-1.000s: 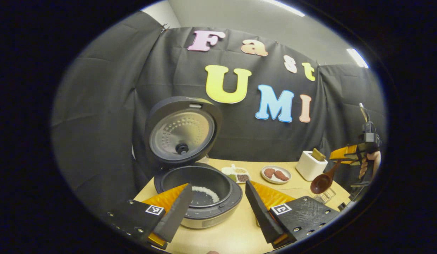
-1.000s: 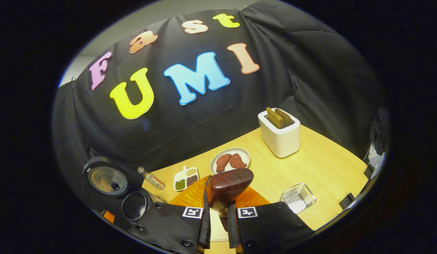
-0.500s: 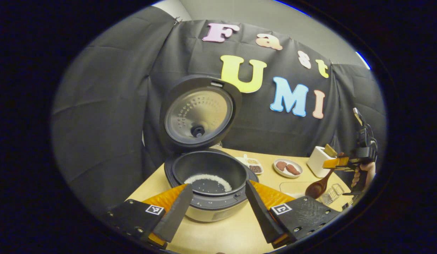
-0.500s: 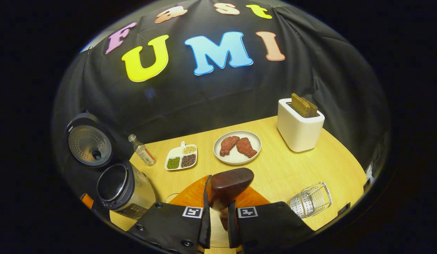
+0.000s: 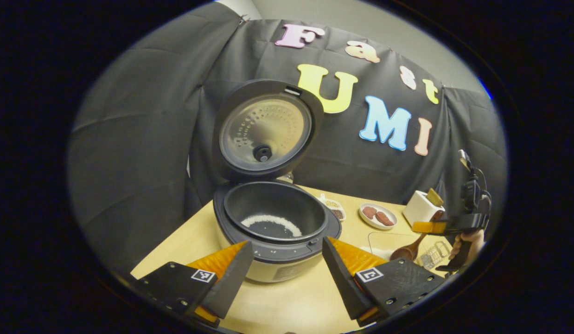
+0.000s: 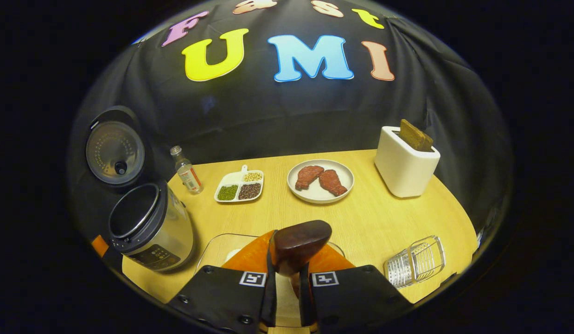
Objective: Close the left gripper, press the button to open the rice cooker; take a wooden spoon from the chopstick holder with the right hand, scoop a spoonful of rice and pour it into the rice cooker, then put the wooden spoon back into the chopstick holder.
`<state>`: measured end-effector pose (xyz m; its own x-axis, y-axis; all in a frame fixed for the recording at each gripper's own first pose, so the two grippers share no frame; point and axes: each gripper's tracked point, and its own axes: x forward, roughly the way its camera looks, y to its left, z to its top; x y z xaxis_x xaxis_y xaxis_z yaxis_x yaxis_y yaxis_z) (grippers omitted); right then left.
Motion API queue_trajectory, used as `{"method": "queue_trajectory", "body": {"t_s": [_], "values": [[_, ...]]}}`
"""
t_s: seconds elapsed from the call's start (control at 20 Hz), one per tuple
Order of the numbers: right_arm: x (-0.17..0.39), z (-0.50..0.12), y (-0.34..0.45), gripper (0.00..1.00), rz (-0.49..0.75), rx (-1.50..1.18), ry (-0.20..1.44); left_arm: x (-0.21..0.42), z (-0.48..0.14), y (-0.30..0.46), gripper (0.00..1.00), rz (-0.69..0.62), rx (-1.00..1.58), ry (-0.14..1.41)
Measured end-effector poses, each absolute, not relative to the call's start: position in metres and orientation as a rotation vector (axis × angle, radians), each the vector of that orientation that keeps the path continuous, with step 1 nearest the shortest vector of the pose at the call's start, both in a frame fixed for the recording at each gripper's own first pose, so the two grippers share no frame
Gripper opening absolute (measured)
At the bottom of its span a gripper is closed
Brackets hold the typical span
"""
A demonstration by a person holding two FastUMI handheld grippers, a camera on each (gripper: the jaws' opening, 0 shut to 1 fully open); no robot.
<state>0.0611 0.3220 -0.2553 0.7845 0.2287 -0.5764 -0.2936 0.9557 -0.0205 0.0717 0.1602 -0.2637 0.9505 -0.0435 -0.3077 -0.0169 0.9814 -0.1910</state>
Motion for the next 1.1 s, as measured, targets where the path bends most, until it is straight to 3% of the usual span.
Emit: {"method": "queue_trajectory", "body": {"t_s": [0.65,0.7,1.0,1.1], "values": [[0.03,-0.285,0.376,0.22,0.295,0.162,0.791,0.044,-0.272,0.245,0.92,0.136,-0.236,0.374],[0.03,-0.285,0.376,0.18,0.285,0.191,0.806,0.043,-0.27,0.251,0.94,0.15,-0.244,0.371],[0.031,-0.276,0.369,0.22,0.237,0.364,0.867,0.04,-0.254,0.25,0.92,0.157,-0.223,0.337],[0.032,-0.272,0.366,0.18,0.226,0.42,0.875,0.04,-0.244,0.246,0.96,0.153,-0.212,0.323]]}}
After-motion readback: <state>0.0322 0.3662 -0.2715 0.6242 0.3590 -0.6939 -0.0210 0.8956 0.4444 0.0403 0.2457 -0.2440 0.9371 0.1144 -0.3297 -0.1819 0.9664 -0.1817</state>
